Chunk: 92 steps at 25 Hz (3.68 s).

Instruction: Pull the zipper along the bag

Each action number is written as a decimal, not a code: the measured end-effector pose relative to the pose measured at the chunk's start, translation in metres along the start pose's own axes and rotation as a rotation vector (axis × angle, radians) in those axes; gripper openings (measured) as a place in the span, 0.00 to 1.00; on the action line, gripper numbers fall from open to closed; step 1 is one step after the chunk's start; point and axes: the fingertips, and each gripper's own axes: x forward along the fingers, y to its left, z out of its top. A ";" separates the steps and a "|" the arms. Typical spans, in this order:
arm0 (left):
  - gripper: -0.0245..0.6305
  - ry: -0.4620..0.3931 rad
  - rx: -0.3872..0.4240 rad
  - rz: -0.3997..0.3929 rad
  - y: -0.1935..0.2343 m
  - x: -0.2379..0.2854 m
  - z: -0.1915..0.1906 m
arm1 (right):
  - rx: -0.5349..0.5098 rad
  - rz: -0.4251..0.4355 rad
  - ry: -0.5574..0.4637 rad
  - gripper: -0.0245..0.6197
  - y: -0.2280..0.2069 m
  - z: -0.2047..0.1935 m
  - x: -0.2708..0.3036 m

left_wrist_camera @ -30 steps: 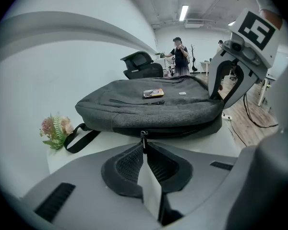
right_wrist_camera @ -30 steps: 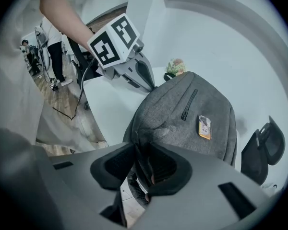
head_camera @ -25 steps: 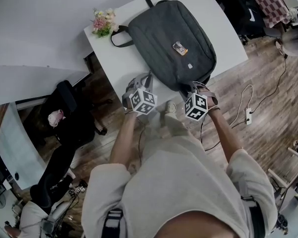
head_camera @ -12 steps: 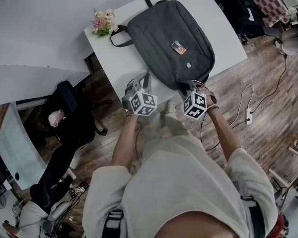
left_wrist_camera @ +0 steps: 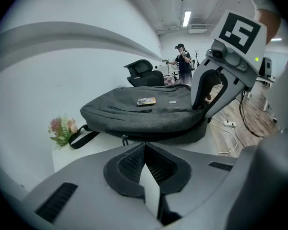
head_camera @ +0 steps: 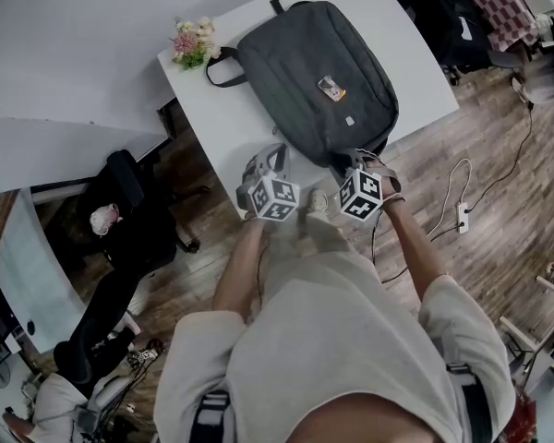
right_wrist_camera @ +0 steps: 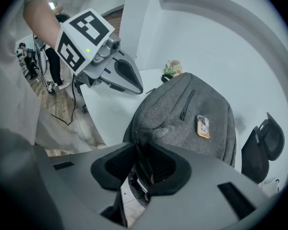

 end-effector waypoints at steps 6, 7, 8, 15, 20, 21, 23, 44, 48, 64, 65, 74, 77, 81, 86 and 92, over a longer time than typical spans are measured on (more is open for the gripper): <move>0.23 0.035 -0.011 0.003 0.029 0.015 -0.008 | 0.002 -0.006 -0.003 0.20 0.000 0.000 0.001; 0.26 0.042 -0.014 -0.005 0.031 0.018 -0.008 | 0.002 -0.004 -0.003 0.20 0.001 0.000 0.001; 0.31 0.050 -0.012 -0.015 0.032 0.021 -0.009 | 0.002 -0.003 -0.002 0.20 0.001 0.000 0.001; 0.31 0.093 -0.007 -0.030 0.037 0.044 -0.012 | 0.005 0.004 -0.001 0.20 -0.001 0.000 0.002; 0.23 0.106 -0.010 -0.022 0.042 0.054 -0.010 | 0.004 0.007 0.001 0.20 -0.001 0.000 0.002; 0.22 0.108 -0.007 -0.024 0.042 0.056 -0.009 | 0.004 0.008 0.001 0.20 -0.001 -0.001 0.002; 0.17 0.109 -0.001 -0.026 0.042 0.059 -0.007 | 0.004 0.009 0.002 0.20 -0.002 -0.001 0.002; 0.11 0.092 0.022 -0.050 0.017 0.017 -0.005 | 0.024 -0.009 0.014 0.19 0.000 -0.001 0.002; 0.08 0.079 0.063 -0.030 0.000 0.001 -0.002 | 0.033 -0.005 0.002 0.19 0.000 0.000 0.002; 0.08 0.071 0.041 -0.074 -0.039 -0.023 -0.012 | 0.086 0.018 -0.043 0.18 0.010 0.029 0.010; 0.08 0.072 0.028 -0.074 -0.043 -0.026 -0.014 | 0.093 0.024 -0.048 0.18 0.012 0.033 0.012; 0.09 0.097 -0.035 -0.033 -0.036 -0.040 -0.029 | 0.112 0.068 -0.075 0.19 0.026 0.067 0.025; 0.08 0.103 -0.016 -0.037 -0.030 -0.037 -0.033 | 0.079 0.090 -0.088 0.20 0.027 0.067 0.019; 0.08 0.100 -0.028 -0.037 -0.028 -0.038 -0.034 | -0.005 0.069 -0.072 0.30 0.022 0.046 0.004; 0.08 0.101 -0.026 -0.042 -0.029 -0.038 -0.034 | -0.101 0.038 0.002 0.31 0.014 0.009 0.002; 0.08 0.097 -0.022 -0.052 -0.033 -0.040 -0.030 | -0.183 0.065 0.029 0.22 0.019 0.007 0.005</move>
